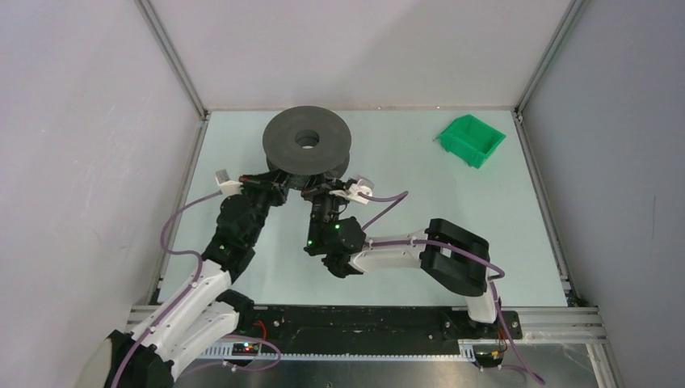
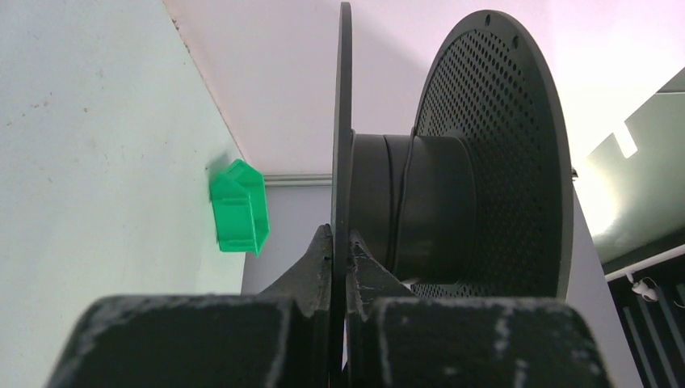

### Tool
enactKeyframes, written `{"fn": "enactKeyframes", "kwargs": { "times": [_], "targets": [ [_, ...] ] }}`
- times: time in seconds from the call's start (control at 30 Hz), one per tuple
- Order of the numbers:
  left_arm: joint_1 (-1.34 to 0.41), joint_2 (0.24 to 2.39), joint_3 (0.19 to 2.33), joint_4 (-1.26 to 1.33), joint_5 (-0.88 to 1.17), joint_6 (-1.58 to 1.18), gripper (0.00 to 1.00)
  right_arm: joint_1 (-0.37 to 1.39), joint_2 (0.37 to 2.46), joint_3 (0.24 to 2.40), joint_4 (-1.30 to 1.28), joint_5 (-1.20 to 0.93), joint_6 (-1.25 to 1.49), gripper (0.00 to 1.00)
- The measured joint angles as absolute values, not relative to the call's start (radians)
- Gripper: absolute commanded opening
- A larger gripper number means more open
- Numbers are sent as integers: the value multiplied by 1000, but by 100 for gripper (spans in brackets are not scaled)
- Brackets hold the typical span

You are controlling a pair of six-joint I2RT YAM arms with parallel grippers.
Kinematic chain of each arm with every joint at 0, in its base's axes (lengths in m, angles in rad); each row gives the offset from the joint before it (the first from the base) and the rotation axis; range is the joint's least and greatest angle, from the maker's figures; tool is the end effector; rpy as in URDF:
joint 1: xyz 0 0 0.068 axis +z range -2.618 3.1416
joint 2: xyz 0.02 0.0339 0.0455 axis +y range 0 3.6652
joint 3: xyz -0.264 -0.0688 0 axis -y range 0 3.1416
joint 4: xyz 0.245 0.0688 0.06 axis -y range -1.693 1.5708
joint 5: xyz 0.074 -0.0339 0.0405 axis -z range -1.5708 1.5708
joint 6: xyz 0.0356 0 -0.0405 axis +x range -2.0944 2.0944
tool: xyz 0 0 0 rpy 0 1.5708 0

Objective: Wrap the cables

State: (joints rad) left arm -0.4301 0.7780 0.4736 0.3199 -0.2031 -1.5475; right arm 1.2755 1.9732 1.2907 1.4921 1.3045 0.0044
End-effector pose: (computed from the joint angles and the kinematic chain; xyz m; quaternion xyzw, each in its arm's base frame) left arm 0.1780 -0.0737 0.2843 -0.4312 0.5536 -0.5531 0.4491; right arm 0.1518 0.3812 0.3088 0.2783 0.5721 0.2598 0.7265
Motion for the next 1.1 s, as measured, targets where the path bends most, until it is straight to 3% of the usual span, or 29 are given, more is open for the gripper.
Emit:
{"fn": "enactKeyframes", "kwargs": {
  "times": [0.17, 0.47, 0.9, 1.1],
  "targets": [
    [-434, 778, 474, 327, -203, -1548, 0, 1275, 1973, 1291, 1516, 1303, -70, 19],
    [-444, 762, 474, 327, -180, -1536, 0, 1308, 1890, 1165, 1515, 1217, -145, 36],
    [-456, 743, 488, 380, -110, -1518, 0, 1354, 1612, 854, 1493, 1079, -222, 46],
    [-449, 743, 489, 389, -62, -1518, 0, 1379, 1411, 669, 1301, 937, -228, 54]
  ]
}}
